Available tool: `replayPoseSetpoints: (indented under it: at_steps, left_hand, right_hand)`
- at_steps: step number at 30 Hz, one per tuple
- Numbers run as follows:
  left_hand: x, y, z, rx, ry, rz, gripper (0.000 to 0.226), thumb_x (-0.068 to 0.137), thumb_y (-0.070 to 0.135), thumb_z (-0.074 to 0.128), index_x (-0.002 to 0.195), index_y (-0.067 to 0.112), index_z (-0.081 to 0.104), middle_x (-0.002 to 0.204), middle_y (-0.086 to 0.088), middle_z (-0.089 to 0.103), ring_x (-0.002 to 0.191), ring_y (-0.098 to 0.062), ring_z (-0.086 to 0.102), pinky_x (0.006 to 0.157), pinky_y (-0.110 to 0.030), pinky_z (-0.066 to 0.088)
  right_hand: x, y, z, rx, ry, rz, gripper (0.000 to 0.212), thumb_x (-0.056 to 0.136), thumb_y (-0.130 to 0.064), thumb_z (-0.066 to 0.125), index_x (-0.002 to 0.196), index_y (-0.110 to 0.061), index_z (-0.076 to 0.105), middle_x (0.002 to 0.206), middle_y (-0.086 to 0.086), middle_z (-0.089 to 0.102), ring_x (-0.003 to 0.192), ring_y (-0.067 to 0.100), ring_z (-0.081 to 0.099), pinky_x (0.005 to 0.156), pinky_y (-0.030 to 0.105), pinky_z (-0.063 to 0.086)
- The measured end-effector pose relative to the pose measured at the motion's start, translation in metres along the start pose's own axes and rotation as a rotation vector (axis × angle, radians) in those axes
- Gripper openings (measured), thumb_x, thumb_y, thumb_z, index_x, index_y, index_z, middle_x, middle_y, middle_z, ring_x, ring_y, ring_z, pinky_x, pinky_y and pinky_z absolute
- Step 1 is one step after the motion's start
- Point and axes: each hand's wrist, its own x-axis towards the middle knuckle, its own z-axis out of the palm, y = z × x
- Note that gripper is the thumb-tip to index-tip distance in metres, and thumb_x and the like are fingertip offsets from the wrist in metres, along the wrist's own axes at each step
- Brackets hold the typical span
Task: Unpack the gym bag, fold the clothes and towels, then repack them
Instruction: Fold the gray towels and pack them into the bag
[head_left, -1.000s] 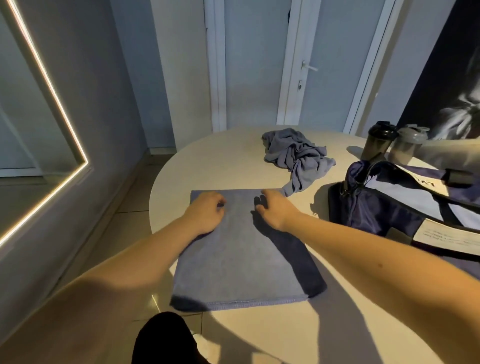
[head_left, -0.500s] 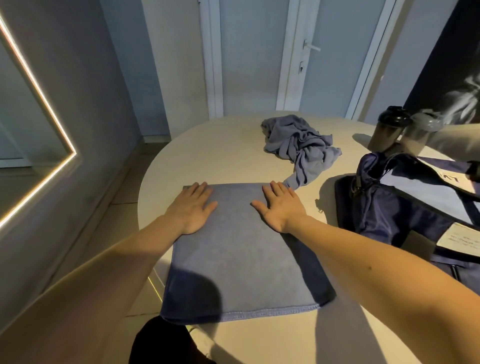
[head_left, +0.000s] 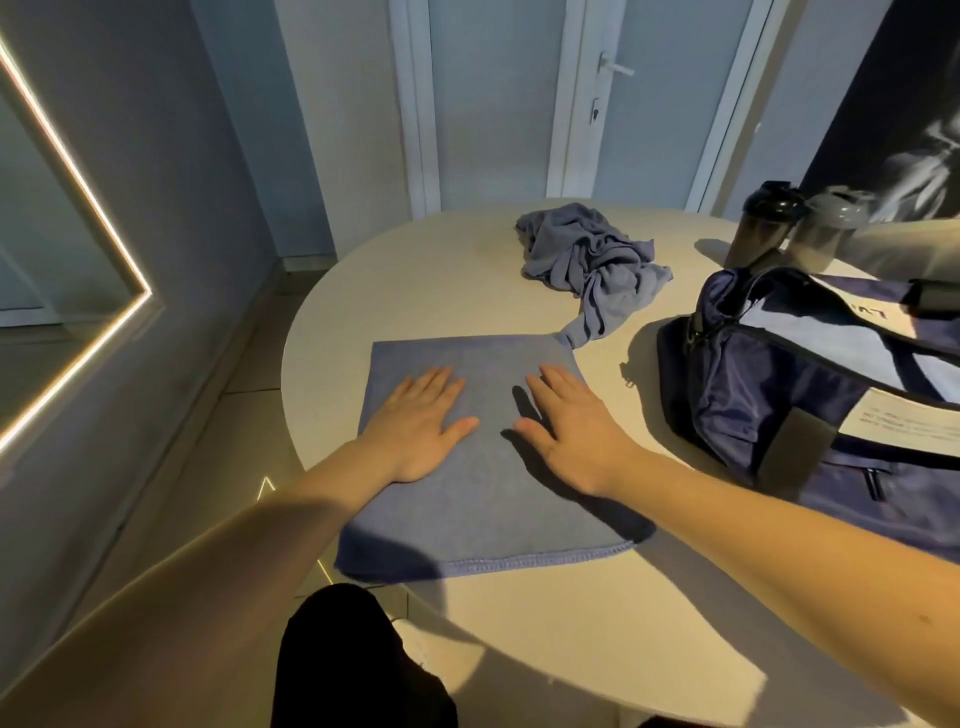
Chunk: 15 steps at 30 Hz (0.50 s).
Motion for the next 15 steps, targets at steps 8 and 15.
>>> replayPoseSetpoints:
  at_steps: [8, 15]
  left_hand:
    - [-0.031, 0.012, -0.014, -0.184, 0.173, 0.049, 0.061, 0.104, 0.051, 0.043, 0.156, 0.019, 0.036, 0.162, -0.002, 0.035, 0.148, -0.021, 0.031, 0.123, -0.036, 0.019]
    - [-0.145, 0.023, 0.009, -0.349, 0.188, 0.199, 0.061, 0.077, 0.074, 0.060, 0.120, 0.031, 0.062, 0.128, 0.022, 0.049, 0.124, 0.001, 0.038, 0.106, -0.019, 0.027]
  right_hand:
    - [-0.124, -0.007, -0.008, 0.055, 0.050, 0.024, 0.043, 0.100, -0.047, 0.050, 0.126, -0.014, 0.060, 0.134, 0.000, 0.052, 0.126, 0.027, 0.045, 0.106, 0.035, 0.036]
    - [-0.162, 0.000, 0.006, 0.273, 0.155, 0.126, 0.041, 0.100, -0.018, 0.053, 0.140, -0.024, 0.059, 0.155, -0.012, 0.043, 0.147, 0.009, 0.027, 0.117, 0.021, 0.017]
